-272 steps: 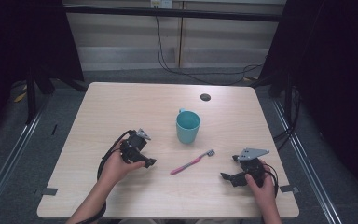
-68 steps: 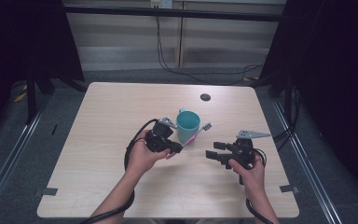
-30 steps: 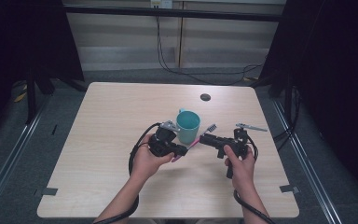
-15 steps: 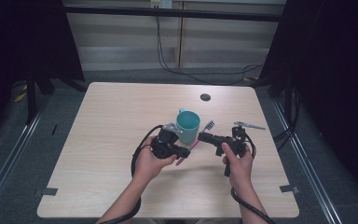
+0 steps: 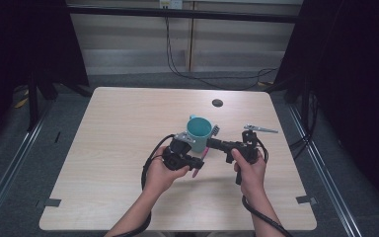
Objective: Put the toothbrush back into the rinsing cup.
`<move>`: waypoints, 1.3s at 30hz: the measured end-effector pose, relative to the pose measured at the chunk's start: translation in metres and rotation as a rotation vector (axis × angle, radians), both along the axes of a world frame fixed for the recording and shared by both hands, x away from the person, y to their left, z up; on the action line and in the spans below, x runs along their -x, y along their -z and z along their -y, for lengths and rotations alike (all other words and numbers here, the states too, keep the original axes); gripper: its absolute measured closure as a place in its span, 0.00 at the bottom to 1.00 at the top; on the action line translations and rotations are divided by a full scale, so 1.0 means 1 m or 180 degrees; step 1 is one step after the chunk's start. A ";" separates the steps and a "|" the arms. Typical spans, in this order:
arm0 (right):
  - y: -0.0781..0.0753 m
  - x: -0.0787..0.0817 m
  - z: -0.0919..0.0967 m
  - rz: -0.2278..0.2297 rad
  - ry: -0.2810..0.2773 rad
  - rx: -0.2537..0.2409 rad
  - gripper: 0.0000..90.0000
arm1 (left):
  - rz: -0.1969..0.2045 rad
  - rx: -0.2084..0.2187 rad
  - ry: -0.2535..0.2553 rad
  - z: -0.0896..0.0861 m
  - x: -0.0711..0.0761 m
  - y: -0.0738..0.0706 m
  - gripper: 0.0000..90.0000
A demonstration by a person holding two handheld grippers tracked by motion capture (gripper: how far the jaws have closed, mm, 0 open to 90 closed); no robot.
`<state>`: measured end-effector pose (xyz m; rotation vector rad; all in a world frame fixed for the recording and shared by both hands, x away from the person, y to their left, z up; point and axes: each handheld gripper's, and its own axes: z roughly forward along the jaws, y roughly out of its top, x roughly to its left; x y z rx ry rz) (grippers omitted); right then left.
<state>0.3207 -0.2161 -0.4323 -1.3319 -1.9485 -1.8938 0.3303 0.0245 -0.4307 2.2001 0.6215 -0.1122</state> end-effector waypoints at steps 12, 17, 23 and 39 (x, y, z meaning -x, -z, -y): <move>-0.003 -0.002 -0.005 0.0082 0.0021 0.0039 0.93 | -0.0061 0.0108 0.0011 0.006 0.002 0.000 0.88; -0.004 -0.002 -0.007 0.0117 0.0013 0.0101 0.93 | -0.0045 0.0117 -0.0011 0.004 0.001 0.001 0.83; -0.008 -0.002 -0.005 0.0164 0.0052 0.0179 0.93 | 0.0068 -0.0013 -0.0174 -0.004 -0.001 0.001 0.47; -0.025 0.000 0.005 0.0366 0.0163 0.0519 0.93 | 0.0319 -0.0364 -0.0440 -0.069 0.002 0.026 0.23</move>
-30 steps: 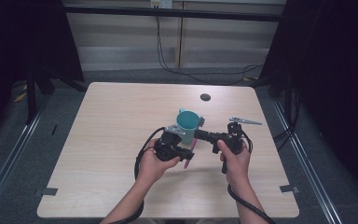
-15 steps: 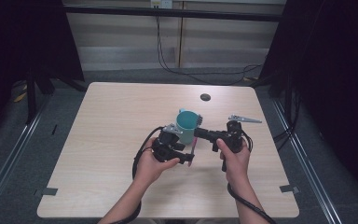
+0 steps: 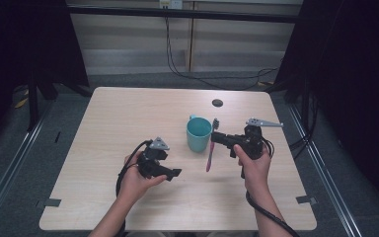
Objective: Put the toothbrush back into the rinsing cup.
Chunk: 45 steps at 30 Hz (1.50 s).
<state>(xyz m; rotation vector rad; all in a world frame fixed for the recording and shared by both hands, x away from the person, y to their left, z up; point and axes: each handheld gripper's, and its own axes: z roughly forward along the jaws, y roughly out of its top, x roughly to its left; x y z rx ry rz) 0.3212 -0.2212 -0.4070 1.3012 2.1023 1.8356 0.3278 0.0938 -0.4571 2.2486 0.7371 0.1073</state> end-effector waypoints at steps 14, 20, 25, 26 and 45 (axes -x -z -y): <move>-0.009 -0.002 0.005 0.0078 0.0036 0.0152 0.93 | 0.0279 -0.0228 -0.0300 -0.052 0.007 0.021 0.21; -0.012 -0.005 0.005 0.0096 0.0035 0.0167 0.93 | 0.0318 -0.0239 -0.0349 -0.064 0.008 0.029 0.21; -0.015 -0.006 0.004 0.0112 0.0030 0.0199 0.93 | 0.0309 -0.0270 -0.0401 -0.068 0.009 0.038 0.20; -0.016 -0.007 0.004 0.0115 0.0032 0.0201 0.93 | 0.0292 -0.0258 -0.0406 -0.068 0.010 0.040 0.20; -0.038 -0.015 0.004 0.0260 0.0060 0.0260 0.93 | 0.0412 -0.0153 -0.0313 -0.080 0.014 0.052 0.17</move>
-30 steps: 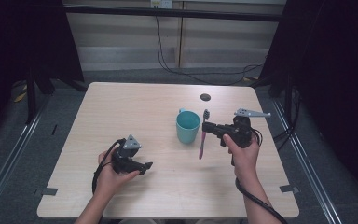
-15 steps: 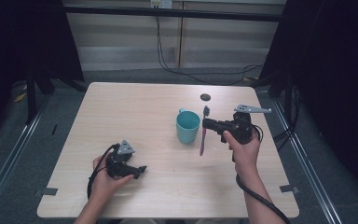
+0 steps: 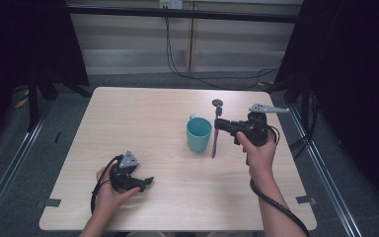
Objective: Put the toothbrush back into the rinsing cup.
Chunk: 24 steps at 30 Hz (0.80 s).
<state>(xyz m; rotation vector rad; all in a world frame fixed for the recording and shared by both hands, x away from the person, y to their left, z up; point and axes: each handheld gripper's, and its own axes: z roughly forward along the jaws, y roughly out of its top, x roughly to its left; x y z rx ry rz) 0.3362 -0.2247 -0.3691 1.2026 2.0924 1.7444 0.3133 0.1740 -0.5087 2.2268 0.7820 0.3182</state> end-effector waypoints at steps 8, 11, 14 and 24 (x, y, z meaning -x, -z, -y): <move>-0.012 -0.004 0.000 0.0051 0.0006 0.0039 0.93 | -0.0023 0.0023 0.0014 0.001 0.000 0.001 0.15; -0.016 -0.007 -0.001 0.0074 0.0017 0.0055 0.93 | -0.0035 0.0041 0.0009 0.002 0.001 0.001 0.13; -0.021 -0.009 -0.001 0.0103 0.0034 0.0053 0.93 | -0.0025 0.0044 0.0019 0.002 0.000 0.001 0.13; -0.034 -0.014 -0.003 0.0188 0.0031 0.0046 0.93 | -0.0012 0.0025 0.0028 0.002 0.000 0.001 0.13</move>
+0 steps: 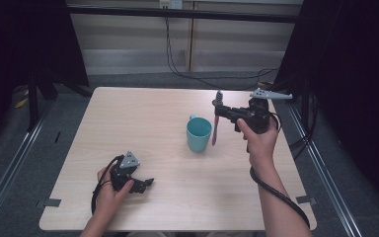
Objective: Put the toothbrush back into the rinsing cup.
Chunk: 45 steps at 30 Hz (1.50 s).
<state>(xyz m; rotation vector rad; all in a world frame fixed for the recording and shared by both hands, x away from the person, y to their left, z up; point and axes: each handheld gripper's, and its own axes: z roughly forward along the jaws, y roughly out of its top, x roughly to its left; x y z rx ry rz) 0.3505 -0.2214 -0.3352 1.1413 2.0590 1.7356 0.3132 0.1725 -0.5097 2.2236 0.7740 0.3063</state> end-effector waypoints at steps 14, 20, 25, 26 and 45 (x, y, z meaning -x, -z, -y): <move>-0.012 -0.016 -0.005 0.0102 0.0041 -0.0027 0.93 | -0.0001 -0.0001 -0.0001 0.000 0.000 0.000 0.13; -0.013 -0.023 -0.005 0.0140 0.0072 -0.0058 0.93 | 0.0002 0.0002 0.0000 0.000 0.000 0.000 0.13; -0.011 -0.029 -0.006 0.0162 0.0091 -0.0054 0.93 | 0.0003 0.0000 0.0002 0.000 0.000 0.000 0.13; -0.011 -0.030 -0.007 0.0165 0.0109 -0.0055 0.93 | 0.0002 0.0002 0.0000 0.000 0.000 0.000 0.13; 0.001 -0.057 -0.025 0.0167 0.0152 -0.0020 0.93 | 0.0004 0.0004 0.0002 0.000 0.000 0.000 0.13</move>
